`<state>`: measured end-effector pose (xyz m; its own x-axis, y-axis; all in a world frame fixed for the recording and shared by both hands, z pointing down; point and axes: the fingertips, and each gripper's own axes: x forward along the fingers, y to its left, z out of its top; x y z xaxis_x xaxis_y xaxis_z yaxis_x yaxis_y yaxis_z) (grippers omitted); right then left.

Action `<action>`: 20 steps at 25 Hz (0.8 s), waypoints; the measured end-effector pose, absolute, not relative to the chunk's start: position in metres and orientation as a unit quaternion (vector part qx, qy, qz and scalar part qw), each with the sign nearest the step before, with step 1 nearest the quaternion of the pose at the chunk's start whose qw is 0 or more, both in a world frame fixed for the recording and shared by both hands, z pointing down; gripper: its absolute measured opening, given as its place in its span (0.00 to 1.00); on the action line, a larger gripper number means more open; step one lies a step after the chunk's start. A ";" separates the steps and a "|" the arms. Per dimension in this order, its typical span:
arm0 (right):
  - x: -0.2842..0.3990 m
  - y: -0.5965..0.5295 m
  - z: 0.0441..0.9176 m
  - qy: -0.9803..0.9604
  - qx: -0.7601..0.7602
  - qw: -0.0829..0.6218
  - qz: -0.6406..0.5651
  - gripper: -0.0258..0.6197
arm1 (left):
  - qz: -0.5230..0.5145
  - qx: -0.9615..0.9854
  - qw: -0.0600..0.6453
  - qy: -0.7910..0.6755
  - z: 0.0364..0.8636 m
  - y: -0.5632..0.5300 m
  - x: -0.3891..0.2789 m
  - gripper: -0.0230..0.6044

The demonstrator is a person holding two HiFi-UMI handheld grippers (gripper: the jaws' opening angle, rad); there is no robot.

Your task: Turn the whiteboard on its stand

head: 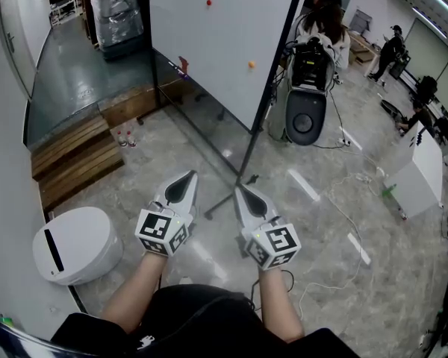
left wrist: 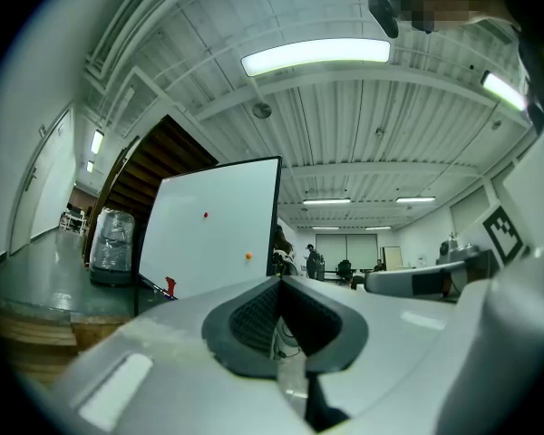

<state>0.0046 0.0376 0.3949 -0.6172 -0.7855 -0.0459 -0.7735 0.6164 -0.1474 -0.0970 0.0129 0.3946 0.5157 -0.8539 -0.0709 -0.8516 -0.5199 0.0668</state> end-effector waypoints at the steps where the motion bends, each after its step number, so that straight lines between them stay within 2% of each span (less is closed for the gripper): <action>1: 0.006 0.036 0.395 0.897 -0.435 0.054 -0.058 0.05 | -0.047 0.870 0.012 -0.490 0.395 0.012 -0.096 0.04; 20: 0.058 0.021 0.400 0.898 -0.428 0.077 -0.072 0.05 | -0.040 0.872 0.014 -0.488 0.404 -0.005 -0.045 0.04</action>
<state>0.0584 0.0213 0.3998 -0.6218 -0.7793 -0.0776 -0.7572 0.6235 -0.1948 -0.0446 -0.0046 0.4042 0.5204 -0.8521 -0.0551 -0.8498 -0.5232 0.0639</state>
